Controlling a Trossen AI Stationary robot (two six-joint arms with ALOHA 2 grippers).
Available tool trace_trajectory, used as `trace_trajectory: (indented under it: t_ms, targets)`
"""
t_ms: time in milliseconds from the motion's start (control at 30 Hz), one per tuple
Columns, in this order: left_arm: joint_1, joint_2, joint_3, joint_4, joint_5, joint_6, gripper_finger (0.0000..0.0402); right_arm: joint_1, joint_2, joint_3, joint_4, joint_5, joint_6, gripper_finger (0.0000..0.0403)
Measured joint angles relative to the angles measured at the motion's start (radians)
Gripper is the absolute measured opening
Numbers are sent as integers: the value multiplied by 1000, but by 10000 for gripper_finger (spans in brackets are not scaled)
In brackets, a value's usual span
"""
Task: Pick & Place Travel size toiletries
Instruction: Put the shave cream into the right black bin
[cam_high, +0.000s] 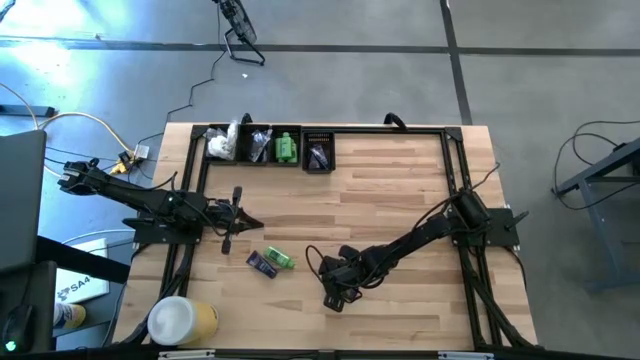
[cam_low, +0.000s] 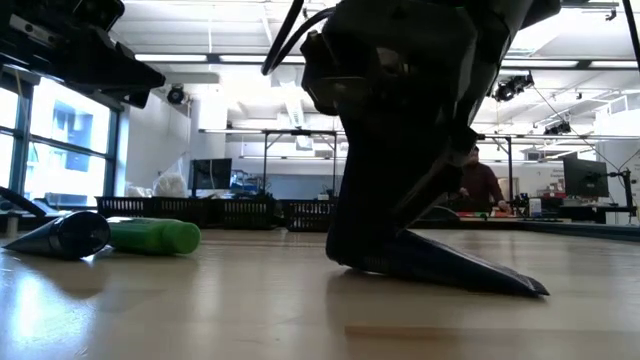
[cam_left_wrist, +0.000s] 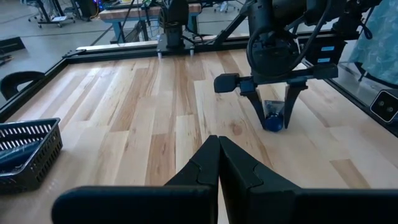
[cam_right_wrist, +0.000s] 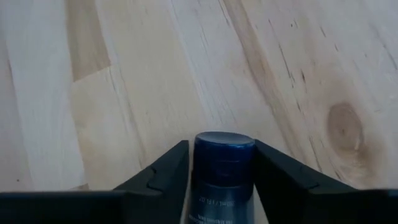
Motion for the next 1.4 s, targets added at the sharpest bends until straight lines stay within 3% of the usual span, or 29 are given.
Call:
trace_trajectory:
  t_ms: [267, 1400]
  targets:
    - [0, 0, 0, 0, 0, 0, 0, 0, 0, 0, 13, -8, 23, 206]
    - [0, 0, -1, 0, 0, 0, 0, 0, 0, 0, 12, 19, -4, 208]
